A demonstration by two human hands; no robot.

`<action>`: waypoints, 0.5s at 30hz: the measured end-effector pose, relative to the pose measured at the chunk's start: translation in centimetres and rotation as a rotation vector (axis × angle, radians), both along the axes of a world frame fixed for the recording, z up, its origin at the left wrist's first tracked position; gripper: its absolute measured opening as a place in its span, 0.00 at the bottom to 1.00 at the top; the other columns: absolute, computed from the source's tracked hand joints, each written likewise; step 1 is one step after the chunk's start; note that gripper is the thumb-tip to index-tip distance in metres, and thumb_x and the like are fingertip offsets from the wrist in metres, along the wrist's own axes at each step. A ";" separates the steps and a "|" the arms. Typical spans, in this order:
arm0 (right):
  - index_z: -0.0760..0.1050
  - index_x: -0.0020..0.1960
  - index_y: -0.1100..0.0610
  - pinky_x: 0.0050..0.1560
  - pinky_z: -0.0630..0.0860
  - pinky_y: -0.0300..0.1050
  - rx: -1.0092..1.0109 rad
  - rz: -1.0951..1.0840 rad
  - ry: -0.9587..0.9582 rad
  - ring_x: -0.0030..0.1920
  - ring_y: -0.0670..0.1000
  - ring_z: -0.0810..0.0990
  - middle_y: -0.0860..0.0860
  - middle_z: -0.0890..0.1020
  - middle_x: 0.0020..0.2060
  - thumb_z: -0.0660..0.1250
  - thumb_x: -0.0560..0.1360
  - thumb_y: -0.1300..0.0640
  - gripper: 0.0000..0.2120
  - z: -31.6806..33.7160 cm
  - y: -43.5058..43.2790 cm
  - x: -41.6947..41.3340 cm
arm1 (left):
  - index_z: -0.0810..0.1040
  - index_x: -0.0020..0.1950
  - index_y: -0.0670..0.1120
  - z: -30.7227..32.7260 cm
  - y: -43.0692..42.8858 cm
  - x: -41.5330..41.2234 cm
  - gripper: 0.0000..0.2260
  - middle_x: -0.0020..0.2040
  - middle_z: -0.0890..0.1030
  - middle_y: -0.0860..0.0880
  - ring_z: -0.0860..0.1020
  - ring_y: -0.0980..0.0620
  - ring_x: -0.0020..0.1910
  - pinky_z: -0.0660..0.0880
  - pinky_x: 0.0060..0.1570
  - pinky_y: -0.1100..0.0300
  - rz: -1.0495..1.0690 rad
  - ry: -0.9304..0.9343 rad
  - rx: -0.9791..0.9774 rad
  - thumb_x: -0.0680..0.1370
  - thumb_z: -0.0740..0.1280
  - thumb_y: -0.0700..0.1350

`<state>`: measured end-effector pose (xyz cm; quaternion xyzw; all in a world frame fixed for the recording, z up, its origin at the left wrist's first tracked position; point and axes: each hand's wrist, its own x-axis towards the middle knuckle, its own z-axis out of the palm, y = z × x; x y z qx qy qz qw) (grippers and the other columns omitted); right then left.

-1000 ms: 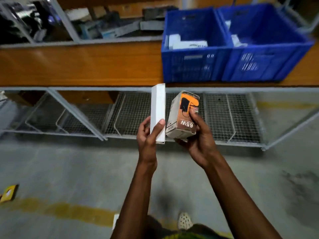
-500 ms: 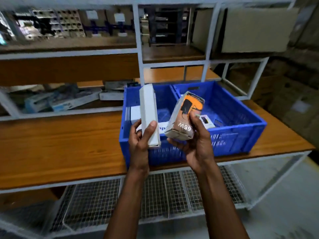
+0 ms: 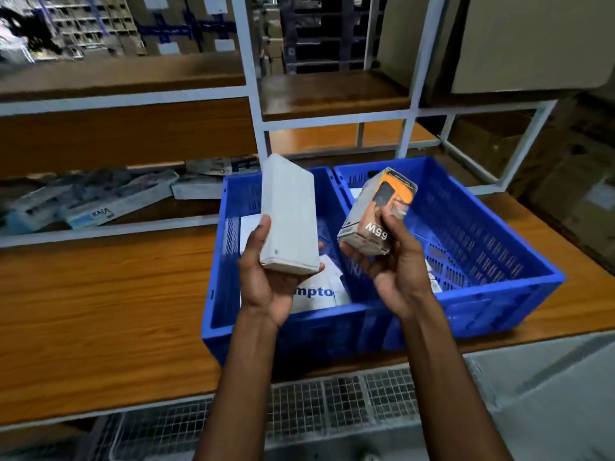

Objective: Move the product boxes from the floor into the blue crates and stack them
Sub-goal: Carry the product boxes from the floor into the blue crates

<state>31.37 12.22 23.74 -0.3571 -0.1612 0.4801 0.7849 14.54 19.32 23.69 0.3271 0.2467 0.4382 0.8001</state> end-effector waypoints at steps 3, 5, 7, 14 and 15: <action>0.79 0.65 0.61 0.55 0.83 0.57 -0.018 0.016 -0.040 0.48 0.57 0.82 0.58 0.82 0.51 0.70 0.76 0.55 0.20 -0.2 1.4 2.4 | 0.81 0.66 0.47 0.4 1.4 1.4 0.24 0.59 0.82 0.36 0.82 0.39 0.47 0.80 0.43 0.47 -0.019 0.022 0.010 0.77 0.63 0.61; 0.75 0.71 0.62 0.57 0.82 0.58 -0.059 0.007 -0.157 0.48 0.56 0.83 0.56 0.83 0.51 0.69 0.78 0.55 0.23 -0.4 1.9 4.2 | 0.79 0.66 0.48 0.3 2.2 2.8 0.25 0.59 0.82 0.37 0.83 0.38 0.49 0.81 0.40 0.46 0.061 0.183 0.072 0.75 0.67 0.61; 0.75 0.71 0.58 0.55 0.82 0.55 -0.117 -0.029 -0.309 0.50 0.53 0.85 0.52 0.85 0.51 0.69 0.79 0.56 0.21 -0.7 2.1 6.2 | 0.75 0.66 0.51 -0.4 3.1 4.0 0.28 0.61 0.82 0.41 0.83 0.40 0.53 0.83 0.43 0.43 0.211 0.510 0.270 0.71 0.72 0.64; 0.73 0.71 0.55 0.36 0.79 0.39 -0.225 -0.141 -0.414 0.51 0.54 0.86 0.58 0.83 0.61 0.72 0.78 0.56 0.23 -1.6 1.9 11.0 | 0.74 0.66 0.60 -2.5 7.2 3.6 0.32 0.67 0.75 0.57 0.74 0.50 0.65 0.72 0.55 0.52 0.248 1.424 0.915 0.65 0.79 0.65; 0.74 0.71 0.55 0.37 0.80 0.39 -0.230 -0.141 -0.407 0.52 0.56 0.86 0.58 0.84 0.60 0.73 0.78 0.56 0.23 -1.9 1.8 11.3 | 0.74 0.66 0.61 -2.7 8.0 3.4 0.33 0.68 0.75 0.58 0.73 0.50 0.66 0.72 0.57 0.52 0.210 1.455 0.934 0.64 0.80 0.62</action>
